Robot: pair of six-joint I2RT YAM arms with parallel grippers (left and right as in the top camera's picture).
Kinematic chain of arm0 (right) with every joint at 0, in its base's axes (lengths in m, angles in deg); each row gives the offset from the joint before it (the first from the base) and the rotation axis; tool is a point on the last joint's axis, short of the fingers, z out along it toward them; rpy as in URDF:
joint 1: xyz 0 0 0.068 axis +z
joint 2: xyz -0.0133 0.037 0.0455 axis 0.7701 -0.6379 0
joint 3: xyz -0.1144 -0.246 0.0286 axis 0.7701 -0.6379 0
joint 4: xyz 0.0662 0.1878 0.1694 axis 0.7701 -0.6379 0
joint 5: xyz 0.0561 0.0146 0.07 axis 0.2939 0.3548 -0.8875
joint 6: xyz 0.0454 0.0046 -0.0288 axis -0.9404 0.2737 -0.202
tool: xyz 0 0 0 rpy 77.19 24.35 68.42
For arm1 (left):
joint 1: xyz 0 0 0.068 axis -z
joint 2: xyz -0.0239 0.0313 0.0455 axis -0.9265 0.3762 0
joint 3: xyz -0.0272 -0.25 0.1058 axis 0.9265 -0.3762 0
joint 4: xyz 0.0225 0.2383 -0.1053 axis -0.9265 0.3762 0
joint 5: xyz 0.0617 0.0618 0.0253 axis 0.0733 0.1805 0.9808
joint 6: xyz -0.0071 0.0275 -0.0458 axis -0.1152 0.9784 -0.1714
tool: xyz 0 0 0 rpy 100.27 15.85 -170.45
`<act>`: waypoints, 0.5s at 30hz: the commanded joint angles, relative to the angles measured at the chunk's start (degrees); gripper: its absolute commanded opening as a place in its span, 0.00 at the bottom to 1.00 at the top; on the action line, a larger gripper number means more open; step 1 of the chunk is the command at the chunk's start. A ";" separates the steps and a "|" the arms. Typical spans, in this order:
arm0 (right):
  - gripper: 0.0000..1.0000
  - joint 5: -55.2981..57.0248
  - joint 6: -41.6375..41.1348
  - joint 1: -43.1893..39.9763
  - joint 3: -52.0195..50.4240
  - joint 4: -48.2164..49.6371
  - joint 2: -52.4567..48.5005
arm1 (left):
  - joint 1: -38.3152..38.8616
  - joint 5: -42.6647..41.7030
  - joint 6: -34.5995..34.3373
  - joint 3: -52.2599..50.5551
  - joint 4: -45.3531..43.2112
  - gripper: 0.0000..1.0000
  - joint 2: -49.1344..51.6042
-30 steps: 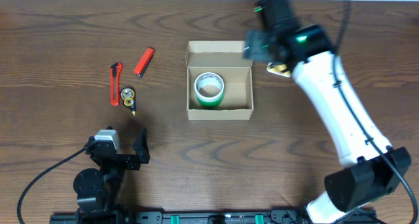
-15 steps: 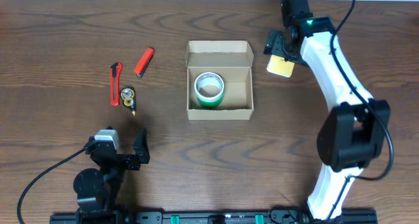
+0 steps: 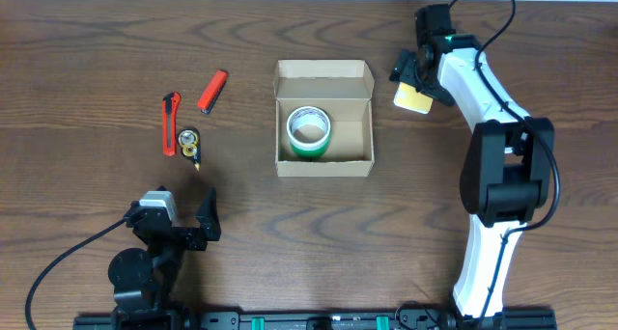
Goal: Pack container
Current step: 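Move right gripper to the yellow notepad and grasp its edge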
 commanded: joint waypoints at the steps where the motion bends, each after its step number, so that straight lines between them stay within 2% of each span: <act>1: 0.99 -0.24 -0.09 -0.31 -0.37 0.81 -1.86 | -0.33 0.61 0.59 -1.42 0.17 0.95 -0.35; 15: 0.99 -1.88 1.36 -0.35 -0.37 1.05 -5.88 | -0.33 0.63 0.59 -1.42 0.17 0.95 -0.35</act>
